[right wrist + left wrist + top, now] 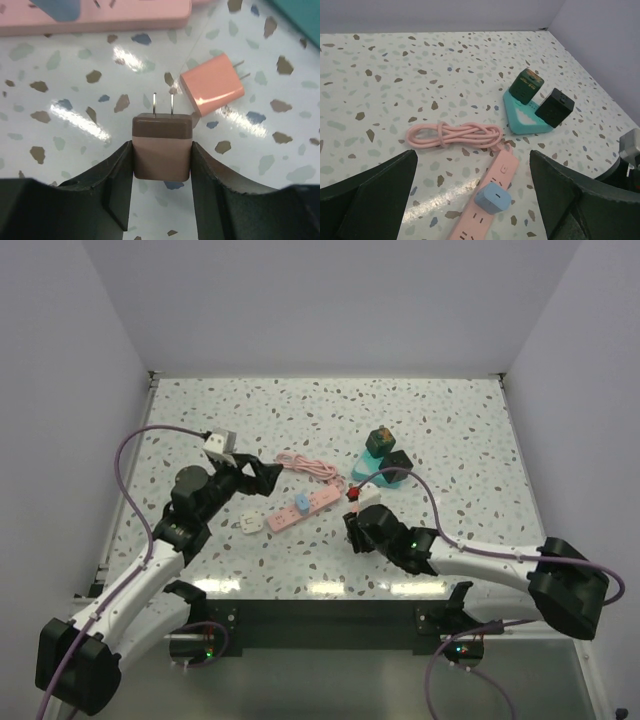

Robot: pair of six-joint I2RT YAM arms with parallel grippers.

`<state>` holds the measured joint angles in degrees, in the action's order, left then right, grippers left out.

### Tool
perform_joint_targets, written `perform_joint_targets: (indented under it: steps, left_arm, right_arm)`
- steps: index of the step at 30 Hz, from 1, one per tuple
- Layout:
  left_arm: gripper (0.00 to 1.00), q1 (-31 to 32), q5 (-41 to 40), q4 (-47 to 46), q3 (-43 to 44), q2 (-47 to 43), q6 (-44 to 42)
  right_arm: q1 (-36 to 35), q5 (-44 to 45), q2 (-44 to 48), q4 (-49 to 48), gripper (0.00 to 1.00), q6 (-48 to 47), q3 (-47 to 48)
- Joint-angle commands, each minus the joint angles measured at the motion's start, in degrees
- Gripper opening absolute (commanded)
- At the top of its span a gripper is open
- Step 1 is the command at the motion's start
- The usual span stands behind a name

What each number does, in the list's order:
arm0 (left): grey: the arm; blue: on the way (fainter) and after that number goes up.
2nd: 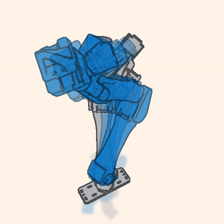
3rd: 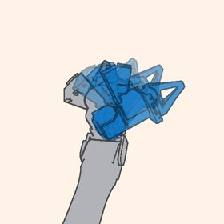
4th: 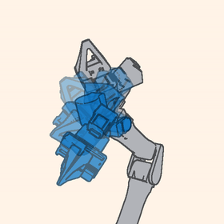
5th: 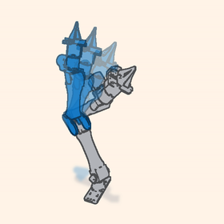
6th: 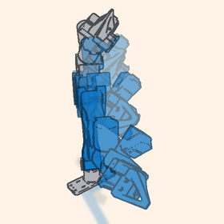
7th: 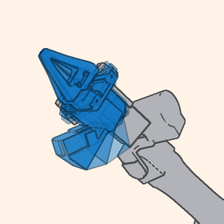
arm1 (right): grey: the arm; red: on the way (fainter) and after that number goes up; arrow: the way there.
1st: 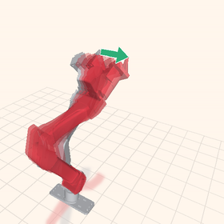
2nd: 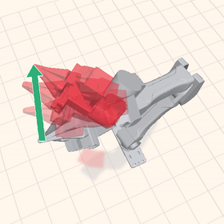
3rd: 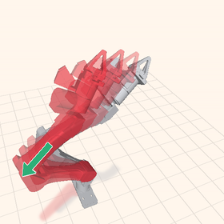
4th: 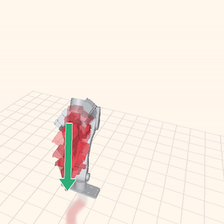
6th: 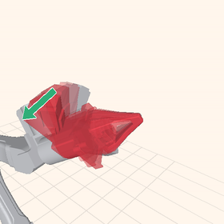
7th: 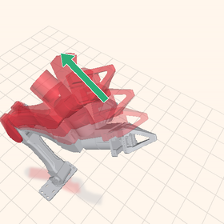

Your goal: Insert the plug

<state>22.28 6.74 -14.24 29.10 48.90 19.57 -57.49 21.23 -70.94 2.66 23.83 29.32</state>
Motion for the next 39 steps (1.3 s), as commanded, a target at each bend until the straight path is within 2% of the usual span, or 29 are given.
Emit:
perform_joint_targets:
  steps: [1,5,12,19,23,33,39]
  left_arm:
    - [0.99,0.6,6.9,-1.2,-1.4,-1.8,5.6]
    - [0.99,0.7,14.9,-3.6,-4.8,-4.4,10.5]
    - [0.99,0.9,25.4,-6.7,-8.5,-5.5,15.0]
    - [0.98,1.6,32.7,-13.7,-11.4,-1.5,19.0]
    - [0.98,2.8,34.7,-18.0,-12.1,1.0,21.1]
    - [0.97,7.2,33.7,-16.5,-9.4,5.9,20.2]
    - [0.88,8.1,33.4,-19.6,-9.2,8.6,21.6]
  right_arm:
    - [-0.3,-2.2,6.6,-6.9,0.0,-13.1,0.9]
    - [-0.3,-7.4,9.5,-11.4,0.0,-22.6,1.2]
    - [-0.9,-17.2,9.6,-16.8,0.0,-30.9,1.2]
    - [-3.7,-18.5,7.1,-16.5,0.0,-35.0,4.5]
    - [-4.1,-19.1,6.5,-16.1,0.0,-36.6,5.9]
    - [-4.9,-21.1,5.6,-17.8,0.0,-39.4,7.6]
    - [-5.8,-23.2,7.0,-17.8,0.0,-39.7,7.0]
